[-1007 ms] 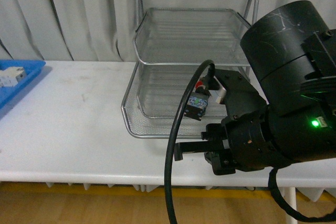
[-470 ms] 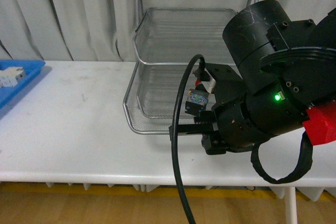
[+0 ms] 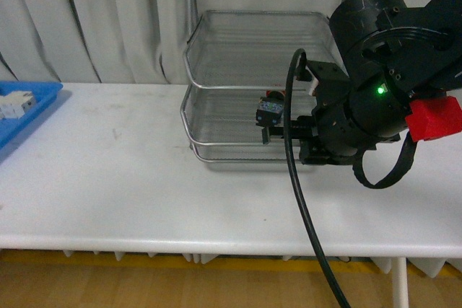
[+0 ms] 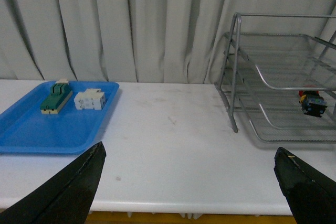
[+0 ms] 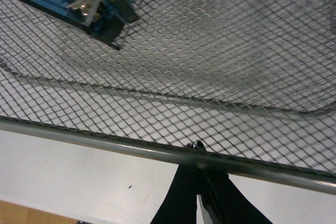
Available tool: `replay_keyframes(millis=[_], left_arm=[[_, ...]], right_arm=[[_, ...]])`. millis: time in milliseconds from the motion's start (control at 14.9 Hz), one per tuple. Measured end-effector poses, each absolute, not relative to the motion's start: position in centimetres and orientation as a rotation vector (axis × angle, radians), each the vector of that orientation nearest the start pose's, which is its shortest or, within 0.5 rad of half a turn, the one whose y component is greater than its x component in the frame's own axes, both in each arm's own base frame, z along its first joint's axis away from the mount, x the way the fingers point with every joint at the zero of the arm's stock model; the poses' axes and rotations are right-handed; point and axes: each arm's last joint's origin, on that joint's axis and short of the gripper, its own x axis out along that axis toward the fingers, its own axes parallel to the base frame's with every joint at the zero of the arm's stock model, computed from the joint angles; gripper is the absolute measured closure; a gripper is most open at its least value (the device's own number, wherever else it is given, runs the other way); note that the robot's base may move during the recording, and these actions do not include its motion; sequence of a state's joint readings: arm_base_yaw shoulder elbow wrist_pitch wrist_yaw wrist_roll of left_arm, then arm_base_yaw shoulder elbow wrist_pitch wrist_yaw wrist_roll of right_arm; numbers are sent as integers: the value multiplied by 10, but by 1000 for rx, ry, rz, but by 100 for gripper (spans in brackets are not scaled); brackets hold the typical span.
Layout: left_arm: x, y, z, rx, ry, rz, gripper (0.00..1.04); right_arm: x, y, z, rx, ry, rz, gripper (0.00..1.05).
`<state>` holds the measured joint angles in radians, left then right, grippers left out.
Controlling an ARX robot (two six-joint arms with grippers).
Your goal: Place button on rack with both arms
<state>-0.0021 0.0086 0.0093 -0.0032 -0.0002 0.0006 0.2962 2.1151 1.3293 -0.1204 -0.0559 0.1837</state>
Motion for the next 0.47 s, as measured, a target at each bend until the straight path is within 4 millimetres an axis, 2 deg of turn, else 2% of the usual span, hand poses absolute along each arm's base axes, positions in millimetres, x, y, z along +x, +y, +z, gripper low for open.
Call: replay_keyframes(millis=[269, 470], left_arm=[[98, 0, 166, 1, 2, -2, 7], [98, 0, 166, 0, 2, -2, 7]], right_arm=[[440, 115, 137, 56, 849, 204, 103], [440, 112, 137, 57, 837, 198, 103]])
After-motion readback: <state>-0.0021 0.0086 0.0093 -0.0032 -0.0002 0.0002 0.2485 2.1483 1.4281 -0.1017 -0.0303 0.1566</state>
